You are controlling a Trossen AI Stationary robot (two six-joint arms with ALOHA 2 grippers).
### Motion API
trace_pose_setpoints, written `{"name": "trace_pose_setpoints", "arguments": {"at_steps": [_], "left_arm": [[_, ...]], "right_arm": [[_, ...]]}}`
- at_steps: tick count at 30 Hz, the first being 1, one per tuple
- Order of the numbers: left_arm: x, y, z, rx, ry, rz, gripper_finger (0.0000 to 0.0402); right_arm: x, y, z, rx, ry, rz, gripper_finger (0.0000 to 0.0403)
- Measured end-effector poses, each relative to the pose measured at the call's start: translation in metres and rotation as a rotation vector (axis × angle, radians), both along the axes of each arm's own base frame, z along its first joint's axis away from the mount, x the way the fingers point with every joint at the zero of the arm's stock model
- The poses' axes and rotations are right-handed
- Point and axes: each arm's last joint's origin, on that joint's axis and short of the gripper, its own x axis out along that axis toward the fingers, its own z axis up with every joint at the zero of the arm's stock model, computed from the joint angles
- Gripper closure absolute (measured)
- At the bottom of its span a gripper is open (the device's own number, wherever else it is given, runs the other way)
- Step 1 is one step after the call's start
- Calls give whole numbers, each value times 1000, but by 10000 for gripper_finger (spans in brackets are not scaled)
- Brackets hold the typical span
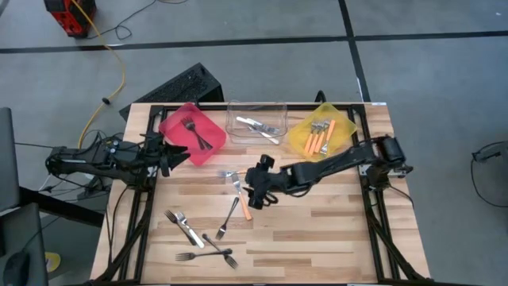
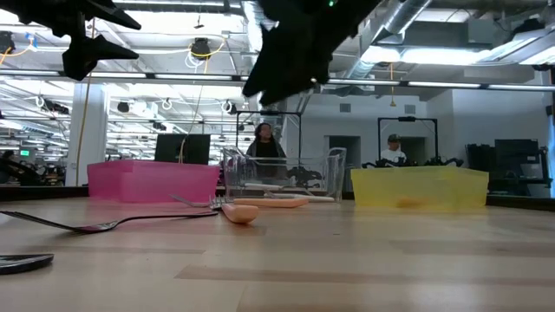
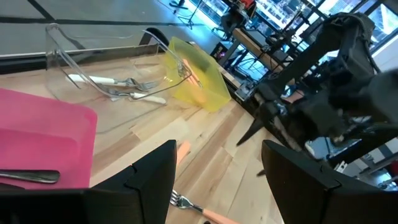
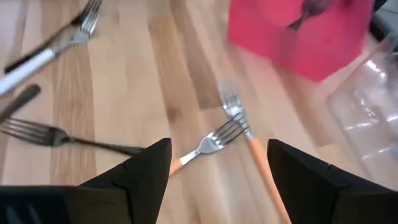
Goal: Sort silverware by color (type)
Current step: Put the orange fork into the yellow bin
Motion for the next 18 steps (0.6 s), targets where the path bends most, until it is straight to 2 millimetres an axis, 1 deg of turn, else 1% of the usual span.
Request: {"name": "trace_pose_setpoints", "arguments": {"at_steps": [4, 8, 11, 15, 18], "left_arm": [[0, 0, 0, 16, 5, -2, 182], [0, 0, 0, 16, 6, -1, 182], [0, 0, 0, 16, 6, -1, 182], [0, 0, 0, 29, 10, -3, 182], [0, 0, 0, 32, 11, -3, 182]], "right_arm": [[7, 5, -18, 4, 69, -5, 111], [10, 9, -33, 112, 86, -116, 111], [12, 17, -44, 165, 83, -166, 111], [10, 25, -45, 199, 59, -219, 111], [10, 29, -50, 206, 46, -267, 111]]}}
